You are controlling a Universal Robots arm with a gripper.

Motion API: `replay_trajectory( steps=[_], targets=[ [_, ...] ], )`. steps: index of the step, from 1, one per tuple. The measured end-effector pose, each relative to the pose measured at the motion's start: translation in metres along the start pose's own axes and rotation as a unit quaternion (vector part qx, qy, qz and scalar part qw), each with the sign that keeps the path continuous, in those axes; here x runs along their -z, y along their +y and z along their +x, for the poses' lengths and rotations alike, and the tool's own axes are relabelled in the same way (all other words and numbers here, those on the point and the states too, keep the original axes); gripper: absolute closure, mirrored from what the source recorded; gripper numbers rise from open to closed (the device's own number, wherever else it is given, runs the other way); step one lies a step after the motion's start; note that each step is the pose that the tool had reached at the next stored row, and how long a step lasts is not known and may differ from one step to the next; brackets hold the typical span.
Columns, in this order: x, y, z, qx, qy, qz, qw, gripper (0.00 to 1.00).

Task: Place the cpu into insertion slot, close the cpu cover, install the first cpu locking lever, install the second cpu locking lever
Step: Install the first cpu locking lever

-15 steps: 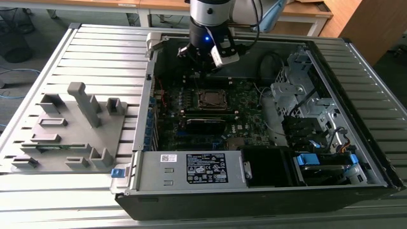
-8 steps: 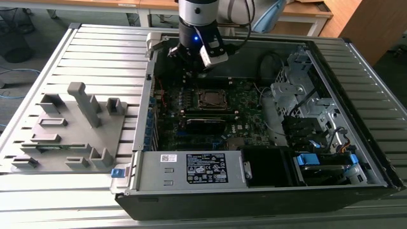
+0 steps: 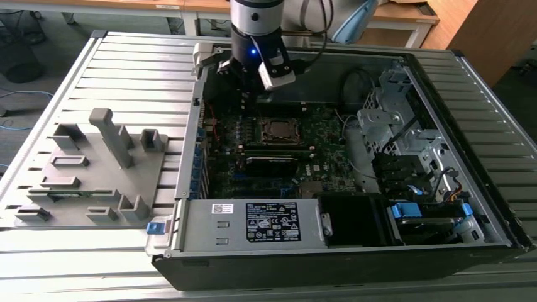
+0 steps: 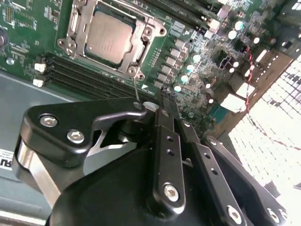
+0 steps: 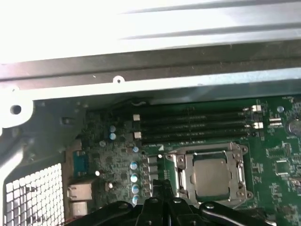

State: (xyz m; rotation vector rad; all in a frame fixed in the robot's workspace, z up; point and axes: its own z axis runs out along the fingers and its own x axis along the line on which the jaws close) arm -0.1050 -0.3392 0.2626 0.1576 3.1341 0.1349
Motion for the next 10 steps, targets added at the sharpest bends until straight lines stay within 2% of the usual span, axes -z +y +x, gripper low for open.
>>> replay_trajectory(
  steps=[3,4,6,7,10],
  targets=[
    [-0.0013,-0.0006,0.003,0.0,0.0001,-0.0012,1.0,0.89],
    [-0.0016,-0.0009,0.0036,0.0,0.0005,-0.0047,0.99999,0.89],
    [-0.0022,-0.0015,0.0043,0.0,0.0017,-0.017,0.99985,0.89],
    [-0.0025,-0.0019,0.0047,0.0,0.0021,-0.0211,0.99978,0.89],
    [-0.0046,-0.0027,0.0058,0.0,0.0027,-0.0273,0.99962,0.89]
  ],
)
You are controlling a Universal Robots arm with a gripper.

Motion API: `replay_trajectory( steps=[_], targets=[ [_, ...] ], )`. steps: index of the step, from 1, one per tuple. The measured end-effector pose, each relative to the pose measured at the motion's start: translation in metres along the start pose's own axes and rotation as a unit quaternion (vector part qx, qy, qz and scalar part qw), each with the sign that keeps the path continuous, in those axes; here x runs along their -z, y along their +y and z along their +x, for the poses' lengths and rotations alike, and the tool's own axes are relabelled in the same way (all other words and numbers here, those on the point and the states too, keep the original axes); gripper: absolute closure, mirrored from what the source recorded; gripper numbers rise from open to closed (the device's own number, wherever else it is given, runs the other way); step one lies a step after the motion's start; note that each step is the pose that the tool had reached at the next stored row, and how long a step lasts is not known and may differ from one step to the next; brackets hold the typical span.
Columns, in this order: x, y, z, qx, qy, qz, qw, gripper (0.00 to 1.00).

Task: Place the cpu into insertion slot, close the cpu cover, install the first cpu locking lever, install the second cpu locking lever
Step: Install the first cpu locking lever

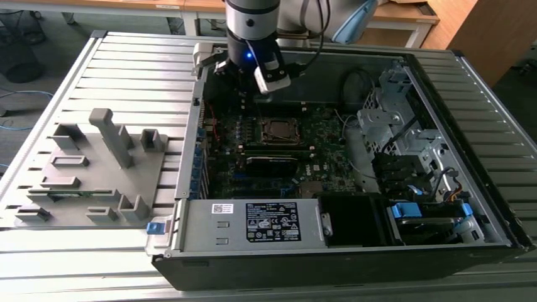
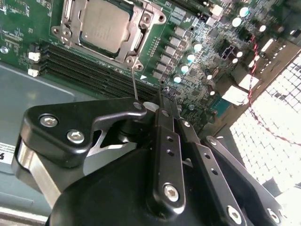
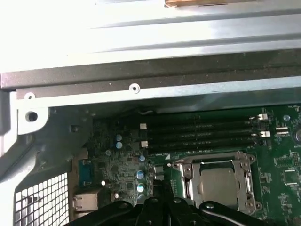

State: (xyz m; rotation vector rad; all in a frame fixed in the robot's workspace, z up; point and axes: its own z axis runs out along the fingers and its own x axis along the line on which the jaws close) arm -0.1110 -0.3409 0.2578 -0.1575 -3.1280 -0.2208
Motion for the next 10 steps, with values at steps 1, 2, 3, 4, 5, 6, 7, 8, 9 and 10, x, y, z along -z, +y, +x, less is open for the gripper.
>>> replay_trajectory(
  steps=[1,2,3,4,5,6,7,8,9,10],
  targets=[
    [-0.0006,-0.0004,0.0003,0.0,0.0004,-0.0031,1.0,0.89],
    [-0.0012,-0.0007,0.0007,0.0,0.0008,-0.0064,0.99998,0.89],
    [-0.0016,-0.0009,0.0011,0.0,0.0013,-0.0119,0.99993,0.89],
    [-0.0017,-0.0011,0.0014,0.0,0.002,-0.0199,0.9998,0.89],
    [-0.0018,-0.0014,0.0016,0.0,0.0028,-0.0273,0.99962,0.89],
    [-0.0019,-0.0016,0.0018,0.0,0.0034,-0.0332,0.99944,0.89],
    [-0.002,-0.0017,0.002,0.0,0.004,-0.0389,0.99923,0.89],
    [-0.0021,-0.0019,0.0022,0.0,0.0046,-0.0447,0.99899,0.89],
    [-0.0022,-0.0021,0.0024,0.0,0.0051,-0.0506,0.99871,0.89],
    [-0.0024,-0.0022,0.0026,0.0,0.0055,-0.0546,0.99849,0.89]
  ],
)
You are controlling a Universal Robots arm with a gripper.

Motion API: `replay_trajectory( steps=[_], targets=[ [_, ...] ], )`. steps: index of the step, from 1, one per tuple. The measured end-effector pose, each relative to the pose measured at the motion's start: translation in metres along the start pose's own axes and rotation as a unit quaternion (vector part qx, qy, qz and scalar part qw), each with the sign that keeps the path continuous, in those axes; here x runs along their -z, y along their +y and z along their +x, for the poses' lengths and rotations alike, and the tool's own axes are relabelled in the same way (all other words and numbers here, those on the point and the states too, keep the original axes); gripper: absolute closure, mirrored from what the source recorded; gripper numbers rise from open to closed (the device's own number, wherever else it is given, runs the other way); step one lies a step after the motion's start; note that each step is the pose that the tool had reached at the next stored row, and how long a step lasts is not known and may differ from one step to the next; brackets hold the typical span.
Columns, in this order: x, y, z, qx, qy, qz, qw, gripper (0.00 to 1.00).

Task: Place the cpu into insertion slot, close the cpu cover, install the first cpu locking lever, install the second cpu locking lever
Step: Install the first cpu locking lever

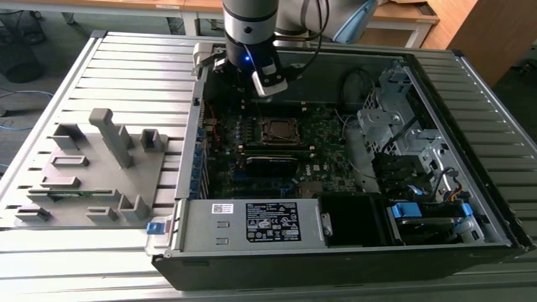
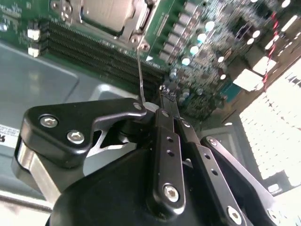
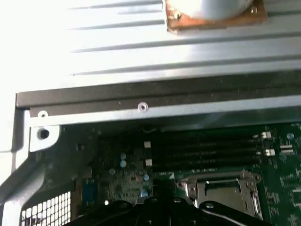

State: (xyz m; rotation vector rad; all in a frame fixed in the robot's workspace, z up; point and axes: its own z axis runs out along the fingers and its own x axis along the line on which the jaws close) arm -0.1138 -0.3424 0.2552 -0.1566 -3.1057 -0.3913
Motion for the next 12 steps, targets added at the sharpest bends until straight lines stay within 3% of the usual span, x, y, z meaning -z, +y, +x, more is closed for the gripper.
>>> replay_trajectory(
  steps=[2,8,12],
  targets=[
    [-0.0003,-0.0001,0.0001,0.0,0.0003,-0.0028,1.0,0.89],
    [-0.0026,-0.0007,-0.001,0.0,0.0004,-0.0029,1.0,0.89],
    [-0.0032,-0.0002,-0.0068,0.0,0.0004,-0.003,1.0,0.89]
  ],
)
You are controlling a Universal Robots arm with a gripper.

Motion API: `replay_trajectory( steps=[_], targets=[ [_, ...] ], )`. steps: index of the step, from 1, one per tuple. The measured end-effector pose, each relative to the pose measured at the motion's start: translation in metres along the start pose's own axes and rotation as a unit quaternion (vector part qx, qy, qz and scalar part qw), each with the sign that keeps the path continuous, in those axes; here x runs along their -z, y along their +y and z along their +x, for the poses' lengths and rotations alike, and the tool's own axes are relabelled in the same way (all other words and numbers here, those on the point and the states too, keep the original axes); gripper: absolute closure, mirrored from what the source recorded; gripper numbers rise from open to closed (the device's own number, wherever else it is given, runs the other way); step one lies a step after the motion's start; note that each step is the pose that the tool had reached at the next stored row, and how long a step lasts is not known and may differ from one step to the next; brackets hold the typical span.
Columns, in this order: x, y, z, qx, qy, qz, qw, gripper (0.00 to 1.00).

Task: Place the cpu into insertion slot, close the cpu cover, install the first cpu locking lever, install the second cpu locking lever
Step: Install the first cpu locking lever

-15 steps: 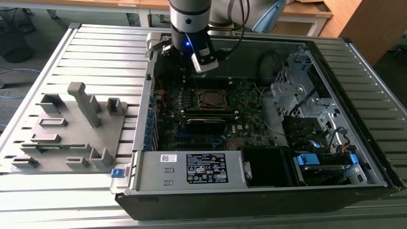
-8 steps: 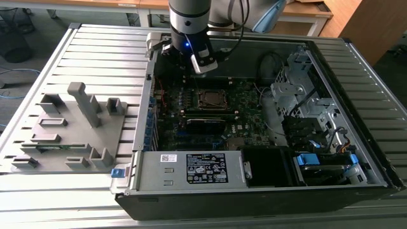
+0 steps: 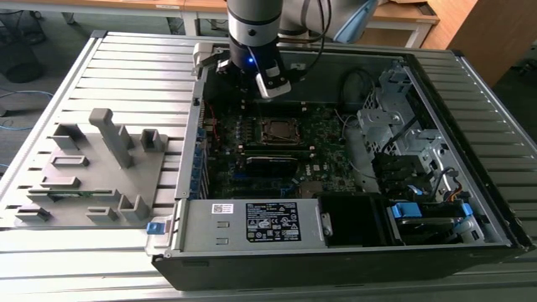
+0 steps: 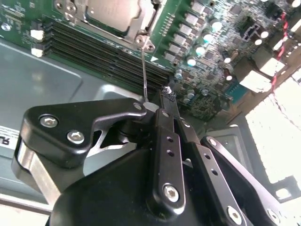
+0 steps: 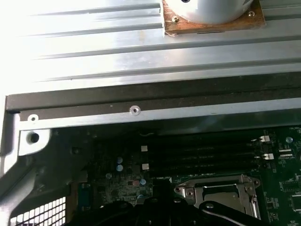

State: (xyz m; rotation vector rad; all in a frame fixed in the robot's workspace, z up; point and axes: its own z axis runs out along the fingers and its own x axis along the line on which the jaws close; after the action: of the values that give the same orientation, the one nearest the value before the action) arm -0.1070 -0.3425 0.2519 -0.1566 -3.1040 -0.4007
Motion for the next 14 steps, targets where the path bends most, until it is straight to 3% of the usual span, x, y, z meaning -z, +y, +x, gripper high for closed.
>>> replay_trajectory(
  steps=[10,14],
  targets=[
    [-0.0005,0.0029,-0.0296,0.0,0.0,0.0,1.0,0.89],
    [-0.0005,0.003,-0.0316,0.0,0.0,0.0,1.0,0.89]
  ],
)
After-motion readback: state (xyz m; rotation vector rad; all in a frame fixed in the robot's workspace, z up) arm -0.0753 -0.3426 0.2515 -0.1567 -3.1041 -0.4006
